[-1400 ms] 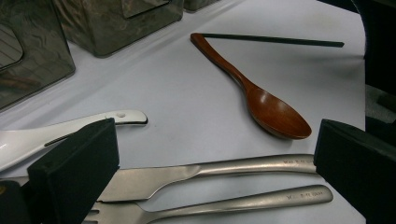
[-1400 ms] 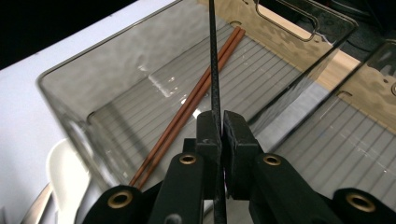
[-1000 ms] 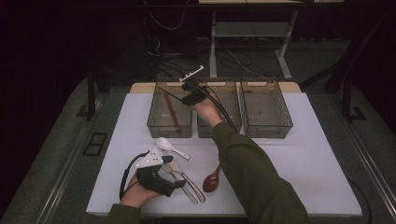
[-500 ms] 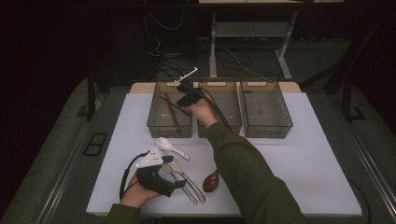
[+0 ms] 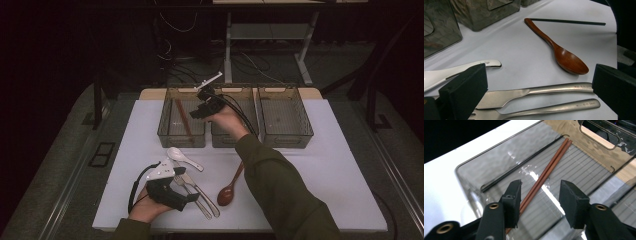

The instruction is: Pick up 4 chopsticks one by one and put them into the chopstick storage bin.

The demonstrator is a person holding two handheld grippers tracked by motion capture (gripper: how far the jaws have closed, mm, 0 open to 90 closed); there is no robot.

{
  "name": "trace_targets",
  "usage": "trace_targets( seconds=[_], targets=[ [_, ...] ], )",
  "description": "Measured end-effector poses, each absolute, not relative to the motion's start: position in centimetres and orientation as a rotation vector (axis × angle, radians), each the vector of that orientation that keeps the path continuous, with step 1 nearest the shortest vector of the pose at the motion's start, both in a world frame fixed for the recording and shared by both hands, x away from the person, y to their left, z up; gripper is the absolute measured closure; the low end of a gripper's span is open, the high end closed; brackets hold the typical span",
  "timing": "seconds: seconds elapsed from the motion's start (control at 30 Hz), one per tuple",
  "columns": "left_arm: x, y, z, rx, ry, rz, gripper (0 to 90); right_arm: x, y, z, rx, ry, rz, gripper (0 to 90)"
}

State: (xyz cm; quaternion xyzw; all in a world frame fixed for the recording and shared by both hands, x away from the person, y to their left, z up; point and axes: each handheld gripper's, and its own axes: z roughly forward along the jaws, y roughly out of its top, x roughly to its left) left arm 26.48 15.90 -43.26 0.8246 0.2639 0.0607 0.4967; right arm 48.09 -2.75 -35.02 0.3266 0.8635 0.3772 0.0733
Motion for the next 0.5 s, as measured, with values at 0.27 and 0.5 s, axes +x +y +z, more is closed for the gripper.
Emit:
trace_targets(
  seconds=[0.27,0.5],
  targets=[
    [26.5,15.8,-43.3,2.007,0.639,0.154,0.0,45.7,-6.0,-34.4,0.937,2.601,1.178,39.0],
    [26.5,15.8,-43.4,2.009,0.645,0.156,0.0,44.1,-9.2,-34.4,0.91,2.591,1.208,34.5]
  ],
)
